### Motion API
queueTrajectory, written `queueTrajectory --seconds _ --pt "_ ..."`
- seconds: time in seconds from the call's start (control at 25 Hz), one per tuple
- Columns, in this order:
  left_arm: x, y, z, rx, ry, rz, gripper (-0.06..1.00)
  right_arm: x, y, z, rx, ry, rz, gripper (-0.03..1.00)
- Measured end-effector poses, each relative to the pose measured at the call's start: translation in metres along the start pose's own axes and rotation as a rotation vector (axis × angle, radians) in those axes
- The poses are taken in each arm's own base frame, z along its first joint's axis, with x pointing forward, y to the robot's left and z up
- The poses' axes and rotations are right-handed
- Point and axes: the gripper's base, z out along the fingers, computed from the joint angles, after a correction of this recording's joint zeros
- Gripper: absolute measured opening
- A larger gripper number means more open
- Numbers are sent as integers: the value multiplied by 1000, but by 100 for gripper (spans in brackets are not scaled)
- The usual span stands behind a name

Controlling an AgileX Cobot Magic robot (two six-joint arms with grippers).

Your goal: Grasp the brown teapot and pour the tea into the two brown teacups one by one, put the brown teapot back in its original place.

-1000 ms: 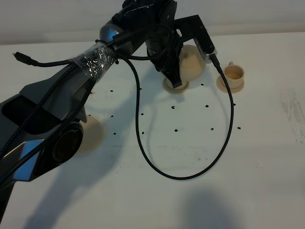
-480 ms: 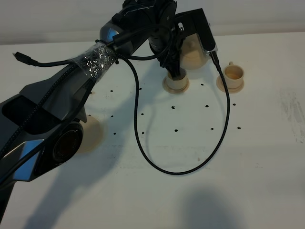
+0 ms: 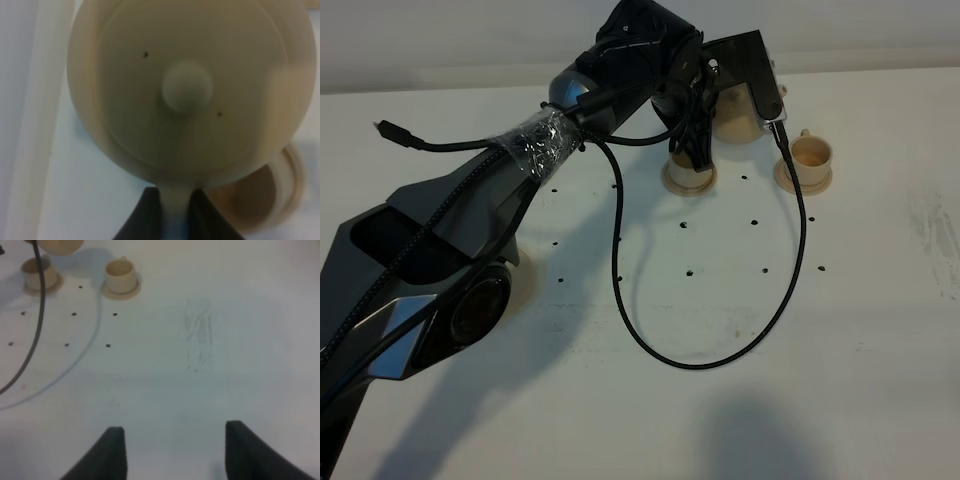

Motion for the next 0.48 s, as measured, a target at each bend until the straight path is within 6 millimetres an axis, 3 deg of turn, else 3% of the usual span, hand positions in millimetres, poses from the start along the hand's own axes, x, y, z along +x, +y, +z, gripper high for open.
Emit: queueTrajectory --seconds 0.48 --pt "-5 1 10 -57 -61 60 8 0 0 0 0 0 0 43"
